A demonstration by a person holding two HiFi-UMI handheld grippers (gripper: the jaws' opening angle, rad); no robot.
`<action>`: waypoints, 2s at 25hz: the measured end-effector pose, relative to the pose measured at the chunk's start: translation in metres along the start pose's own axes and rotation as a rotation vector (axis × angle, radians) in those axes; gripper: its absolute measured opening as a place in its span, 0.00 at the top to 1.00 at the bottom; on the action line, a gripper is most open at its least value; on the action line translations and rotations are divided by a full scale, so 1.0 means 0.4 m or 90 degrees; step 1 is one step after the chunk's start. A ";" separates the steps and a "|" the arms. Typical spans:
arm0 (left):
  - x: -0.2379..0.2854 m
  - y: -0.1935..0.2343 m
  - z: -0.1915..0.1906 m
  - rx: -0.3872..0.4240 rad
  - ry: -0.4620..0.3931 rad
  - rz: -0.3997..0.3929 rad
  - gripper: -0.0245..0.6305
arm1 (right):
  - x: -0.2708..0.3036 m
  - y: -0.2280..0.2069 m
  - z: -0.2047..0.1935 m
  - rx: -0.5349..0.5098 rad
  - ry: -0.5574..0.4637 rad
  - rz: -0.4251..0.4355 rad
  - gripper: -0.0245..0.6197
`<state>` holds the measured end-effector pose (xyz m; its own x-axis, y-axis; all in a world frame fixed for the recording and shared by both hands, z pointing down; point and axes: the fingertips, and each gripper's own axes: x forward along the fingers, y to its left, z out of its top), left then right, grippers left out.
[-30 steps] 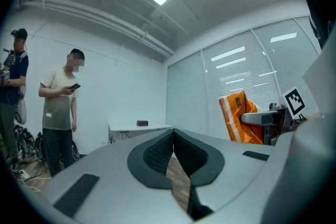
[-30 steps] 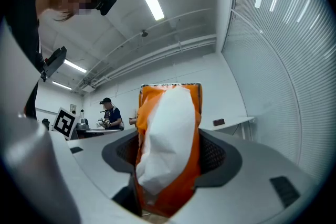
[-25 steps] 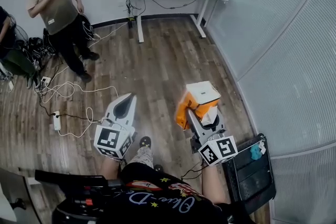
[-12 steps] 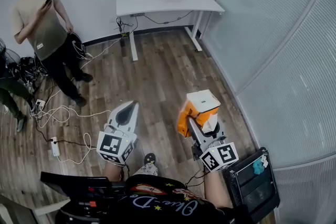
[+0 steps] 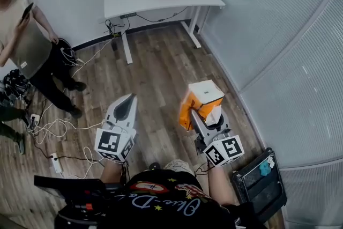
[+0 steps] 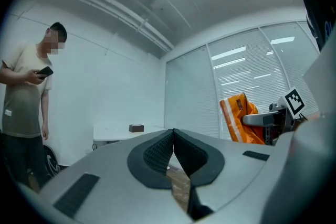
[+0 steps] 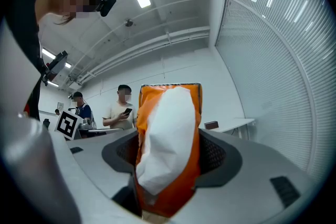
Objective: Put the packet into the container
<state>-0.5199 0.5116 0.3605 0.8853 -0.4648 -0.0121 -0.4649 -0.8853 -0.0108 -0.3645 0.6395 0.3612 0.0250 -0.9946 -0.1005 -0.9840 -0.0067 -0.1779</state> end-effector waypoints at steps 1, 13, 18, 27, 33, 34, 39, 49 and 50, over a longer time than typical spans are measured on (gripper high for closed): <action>0.035 0.014 -0.002 -0.002 0.000 0.001 0.95 | 0.029 -0.024 0.000 0.000 0.002 0.001 0.52; 0.464 0.138 -0.010 -0.005 -0.002 0.050 0.95 | 0.372 -0.370 0.026 0.002 0.009 0.046 0.52; 0.647 0.157 -0.002 0.004 -0.001 0.057 0.95 | 0.493 -0.520 0.045 0.009 0.005 0.065 0.52; 0.835 0.205 0.001 0.021 0.006 0.090 0.95 | 0.646 -0.680 0.041 0.033 0.011 0.095 0.52; 0.950 0.288 -0.019 0.014 0.004 0.097 0.95 | 0.774 -0.730 0.027 0.032 0.015 0.107 0.52; 0.974 0.304 -0.024 0.012 0.004 0.093 0.95 | 0.800 -0.740 0.025 0.032 0.015 0.107 0.52; 1.118 0.412 -0.041 0.003 -0.004 0.081 0.95 | 0.953 -0.804 0.021 0.019 0.016 0.099 0.52; 1.358 0.659 -0.007 0.017 -0.020 0.063 0.95 | 1.271 -0.892 0.031 0.011 0.004 0.072 0.52; 1.373 0.680 -0.004 0.016 -0.024 0.061 0.95 | 1.293 -0.897 0.030 0.008 0.004 0.069 0.52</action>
<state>-0.1600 0.0156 0.3525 0.8359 -0.5464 -0.0519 -0.5483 -0.8356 -0.0330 0.0038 0.1286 0.3611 -0.0820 -0.9902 -0.1134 -0.9786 0.1015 -0.1790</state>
